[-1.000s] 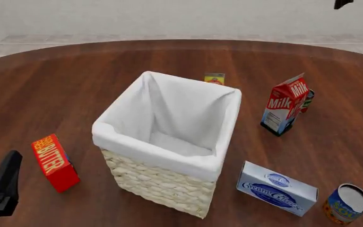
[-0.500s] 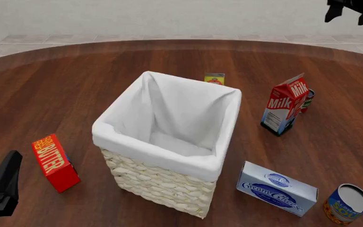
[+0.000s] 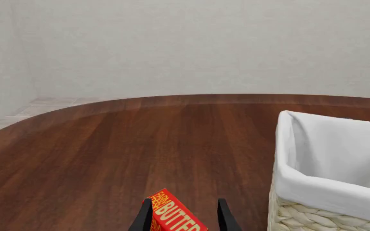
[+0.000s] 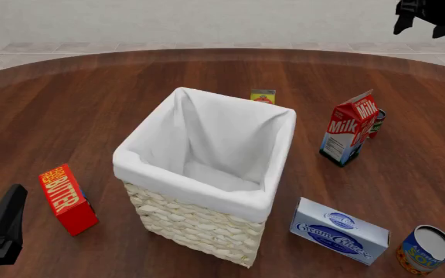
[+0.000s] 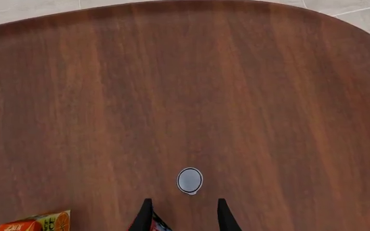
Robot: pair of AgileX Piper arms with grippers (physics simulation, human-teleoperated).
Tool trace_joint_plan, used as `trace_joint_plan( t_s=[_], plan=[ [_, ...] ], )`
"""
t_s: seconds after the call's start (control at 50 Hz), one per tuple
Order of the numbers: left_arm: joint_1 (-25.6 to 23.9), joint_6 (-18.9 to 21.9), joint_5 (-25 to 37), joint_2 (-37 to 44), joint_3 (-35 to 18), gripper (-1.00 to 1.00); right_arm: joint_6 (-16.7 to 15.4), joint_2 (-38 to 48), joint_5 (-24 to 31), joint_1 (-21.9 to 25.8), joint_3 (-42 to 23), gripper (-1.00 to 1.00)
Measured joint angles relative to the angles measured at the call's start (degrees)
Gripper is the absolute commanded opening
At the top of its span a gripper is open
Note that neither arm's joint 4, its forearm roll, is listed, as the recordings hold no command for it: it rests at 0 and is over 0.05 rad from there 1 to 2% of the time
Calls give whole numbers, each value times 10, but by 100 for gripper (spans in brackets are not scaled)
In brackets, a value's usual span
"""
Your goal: Pick up the tomato sauce, and put it in the basket.
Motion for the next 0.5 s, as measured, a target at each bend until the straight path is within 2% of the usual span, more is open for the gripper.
trace_joint_plan(
  t_s=[0.5],
  plan=[
    [0, 0, 0, 0, 0, 100, 9, 21, -29, -2, 28, 100]
  ],
)
